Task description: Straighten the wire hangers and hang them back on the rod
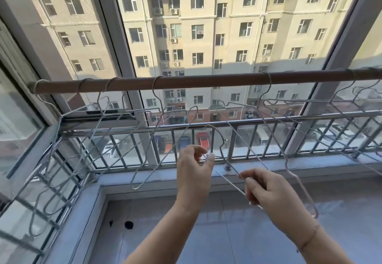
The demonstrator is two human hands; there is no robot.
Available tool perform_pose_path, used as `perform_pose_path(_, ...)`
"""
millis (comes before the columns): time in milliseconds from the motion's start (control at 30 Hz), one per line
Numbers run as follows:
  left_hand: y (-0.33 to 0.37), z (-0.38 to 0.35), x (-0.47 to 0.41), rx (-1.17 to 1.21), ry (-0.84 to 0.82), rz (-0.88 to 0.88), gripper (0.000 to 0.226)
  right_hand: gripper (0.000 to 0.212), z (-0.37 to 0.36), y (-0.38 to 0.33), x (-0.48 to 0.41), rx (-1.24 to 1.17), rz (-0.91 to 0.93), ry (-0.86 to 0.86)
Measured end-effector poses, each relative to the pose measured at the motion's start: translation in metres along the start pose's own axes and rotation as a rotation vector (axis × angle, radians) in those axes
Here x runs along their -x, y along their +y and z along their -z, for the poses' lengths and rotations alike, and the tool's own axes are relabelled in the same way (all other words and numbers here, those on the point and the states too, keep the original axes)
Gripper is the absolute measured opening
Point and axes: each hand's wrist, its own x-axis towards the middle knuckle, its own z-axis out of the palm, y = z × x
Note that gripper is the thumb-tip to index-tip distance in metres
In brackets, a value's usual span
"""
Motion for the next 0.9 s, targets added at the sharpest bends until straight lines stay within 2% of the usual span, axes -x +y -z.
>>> perform_pose_path(133,0.025,-0.019,0.02,0.309,-0.234,0.115,0.029,0.023,0.007,-0.014,0.014,-0.19,0.048,0.119)
perform_pose_path(267,0.057,-0.029,0.016,0.416,-0.303,-0.006,0.022,0.023,0.021,-0.036,0.004,-0.314,0.093,0.149)
perform_pose_path(400,0.087,-0.033,-0.01,0.421,-0.265,-0.043,0.02,0.022,0.035,-0.056,-0.019,-0.361,0.111,0.167)
perform_pose_path(500,0.096,-0.036,-0.03,0.393,-0.276,0.018,0.023,0.023,0.037,-0.064,-0.037,-0.338,0.087,0.162)
perform_pose_path(667,0.08,-0.043,-0.041,0.357,-0.302,0.143,0.021,0.023,0.026,-0.053,-0.047,-0.334,-0.018,0.138)
perform_pose_path(900,0.063,-0.041,-0.03,0.34,-0.351,0.202,0.019,0.024,0.015,-0.04,-0.038,-0.306,-0.075,0.168)
